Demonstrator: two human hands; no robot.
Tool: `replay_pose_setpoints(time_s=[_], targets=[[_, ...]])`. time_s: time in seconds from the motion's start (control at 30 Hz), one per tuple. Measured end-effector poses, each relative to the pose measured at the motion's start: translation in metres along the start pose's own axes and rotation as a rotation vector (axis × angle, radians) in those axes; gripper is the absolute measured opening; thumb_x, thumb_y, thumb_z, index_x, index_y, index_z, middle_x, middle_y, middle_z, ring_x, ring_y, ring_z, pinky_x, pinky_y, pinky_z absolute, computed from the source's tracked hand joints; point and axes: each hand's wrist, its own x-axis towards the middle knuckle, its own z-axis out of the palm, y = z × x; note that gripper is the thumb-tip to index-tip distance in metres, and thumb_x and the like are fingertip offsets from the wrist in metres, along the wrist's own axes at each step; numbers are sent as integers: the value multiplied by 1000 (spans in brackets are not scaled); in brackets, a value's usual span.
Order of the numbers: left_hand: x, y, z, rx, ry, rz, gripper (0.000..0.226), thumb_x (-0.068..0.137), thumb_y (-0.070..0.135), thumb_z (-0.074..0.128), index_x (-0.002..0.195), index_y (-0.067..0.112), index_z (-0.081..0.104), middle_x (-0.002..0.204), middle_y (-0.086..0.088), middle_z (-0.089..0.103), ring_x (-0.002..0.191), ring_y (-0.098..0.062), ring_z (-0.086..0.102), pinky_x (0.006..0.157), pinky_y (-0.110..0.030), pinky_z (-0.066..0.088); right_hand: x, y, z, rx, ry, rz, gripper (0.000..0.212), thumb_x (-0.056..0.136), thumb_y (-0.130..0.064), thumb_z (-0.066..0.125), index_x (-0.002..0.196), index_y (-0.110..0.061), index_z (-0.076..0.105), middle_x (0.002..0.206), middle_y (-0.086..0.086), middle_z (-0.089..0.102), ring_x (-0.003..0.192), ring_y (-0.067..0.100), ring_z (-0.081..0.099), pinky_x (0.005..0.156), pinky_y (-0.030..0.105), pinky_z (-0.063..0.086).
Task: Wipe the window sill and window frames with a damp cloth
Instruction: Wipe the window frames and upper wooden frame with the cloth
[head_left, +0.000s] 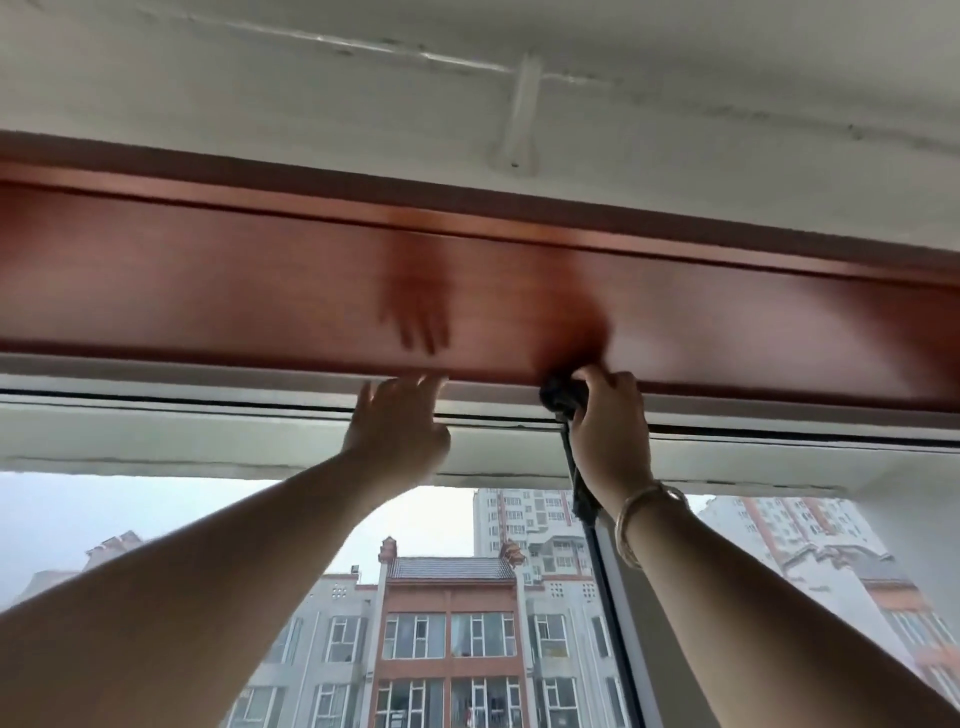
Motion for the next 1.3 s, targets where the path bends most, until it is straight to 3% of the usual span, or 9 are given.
replay_pose_setpoints(time_s=[0.13, 0.33, 0.5, 0.7, 0.8, 1.1, 1.3], targets=[[21, -19, -4, 216, -25, -23, 59, 89, 27, 47, 146, 27, 31, 152, -2, 26, 140, -26, 26, 118, -45, 10, 8, -3, 15, -121, 26, -10, 32, 87, 3, 49, 112, -11, 61, 110, 14, 58, 104, 32, 54, 81, 39, 49], [11, -47, -2, 216, -83, -36, 57, 90, 29, 47, 145, 33, 30, 149, -1, 27, 141, -21, 24, 119, -45, 6, 7, -18, 30, -218, 36, -78, 29, 84, 4, 49, 103, -10, 65, 102, 14, 60, 99, 32, 53, 75, 35, 46], [12, -64, -13, 215, 30, -43, 55, 88, 28, 49, 142, 28, 37, 150, -6, 33, 136, -27, 34, 116, -44, 17, -10, -85, 53, -161, -50, -173, 30, 86, 3, 42, 103, -9, 64, 108, 13, 59, 107, 31, 50, 83, 36, 43], [1, -110, -47, 211, -20, -144, 58, 88, 25, 49, 144, 25, 35, 155, -6, 27, 139, -30, 30, 116, -41, 20, -28, -166, 73, -120, -179, -291, 31, 87, 1, 45, 108, -11, 65, 110, 10, 59, 109, 30, 51, 82, 35, 46], [-12, -138, -71, 216, -37, -189, 57, 89, 25, 49, 144, 24, 35, 152, -4, 31, 137, -29, 33, 111, -37, 22, -27, -204, 77, -81, -220, -257, 26, 86, 3, 50, 104, -7, 65, 107, 10, 62, 108, 29, 55, 80, 37, 49], [-56, -204, -123, 221, -68, -225, 53, 88, 20, 49, 141, 23, 41, 146, -2, 41, 135, -22, 36, 114, -36, 24, -22, -167, 81, -182, -188, -330, 22, 86, -8, 57, 105, -14, 67, 101, 8, 58, 101, 32, 52, 76, 40, 52], [-80, -232, -143, 266, -127, -261, 54, 88, 21, 48, 141, 25, 39, 149, 0, 36, 136, -22, 35, 114, -37, 23, -22, -172, 86, -249, -171, -371, 8, 81, -7, 65, 88, -11, 66, 88, 10, 53, 89, 35, 53, 60, 41, 54]])
